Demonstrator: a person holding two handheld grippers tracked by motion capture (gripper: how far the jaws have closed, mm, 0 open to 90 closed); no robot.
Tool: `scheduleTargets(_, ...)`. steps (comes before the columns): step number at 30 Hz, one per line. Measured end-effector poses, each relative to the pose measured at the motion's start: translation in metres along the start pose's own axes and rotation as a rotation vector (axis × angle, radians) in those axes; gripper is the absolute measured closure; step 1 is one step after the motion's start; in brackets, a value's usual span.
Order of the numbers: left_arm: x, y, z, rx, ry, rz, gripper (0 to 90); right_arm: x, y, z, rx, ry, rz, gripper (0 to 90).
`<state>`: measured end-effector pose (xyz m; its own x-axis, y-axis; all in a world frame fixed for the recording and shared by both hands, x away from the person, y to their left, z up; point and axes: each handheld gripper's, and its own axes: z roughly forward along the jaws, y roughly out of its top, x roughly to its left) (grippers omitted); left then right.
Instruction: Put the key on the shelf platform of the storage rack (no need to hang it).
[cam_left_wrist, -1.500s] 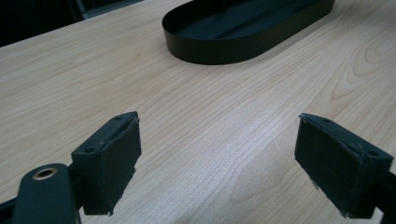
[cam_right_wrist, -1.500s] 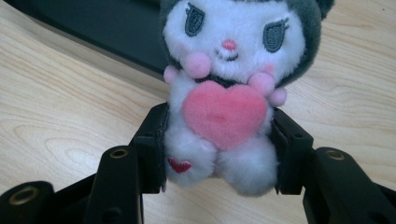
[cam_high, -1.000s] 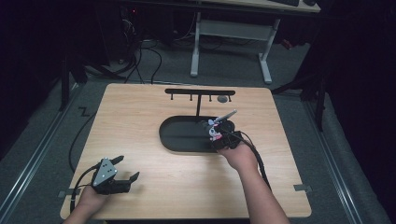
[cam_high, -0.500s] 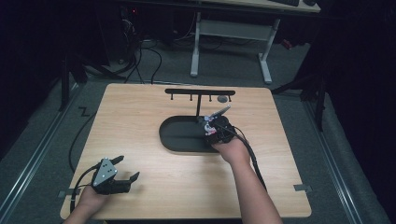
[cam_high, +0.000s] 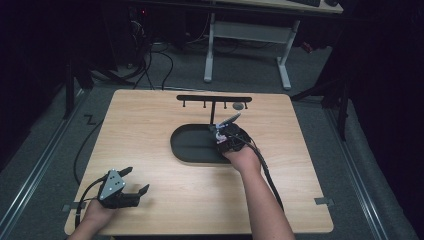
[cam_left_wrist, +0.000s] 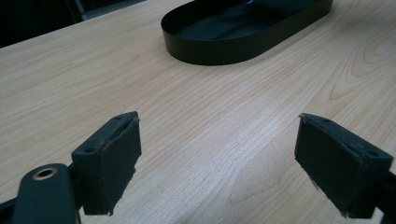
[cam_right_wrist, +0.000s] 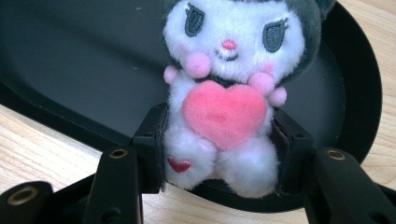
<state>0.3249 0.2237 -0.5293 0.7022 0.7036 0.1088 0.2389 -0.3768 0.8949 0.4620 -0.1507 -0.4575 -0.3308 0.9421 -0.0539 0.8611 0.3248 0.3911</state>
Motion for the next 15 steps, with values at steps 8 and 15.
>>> scheduleTargets(8,0.0001,0.0001,0.0001,0.001,-0.001,0.000,15.5,-0.0005,-0.0064,0.0077,0.030,0.000,0.003,47.5)
scheduleTargets(15,-0.0001,0.0002,0.0001,0.004,-0.001,0.002,15.5,-0.0019,-0.0090,0.0094,0.027,0.021,0.013,47.0)
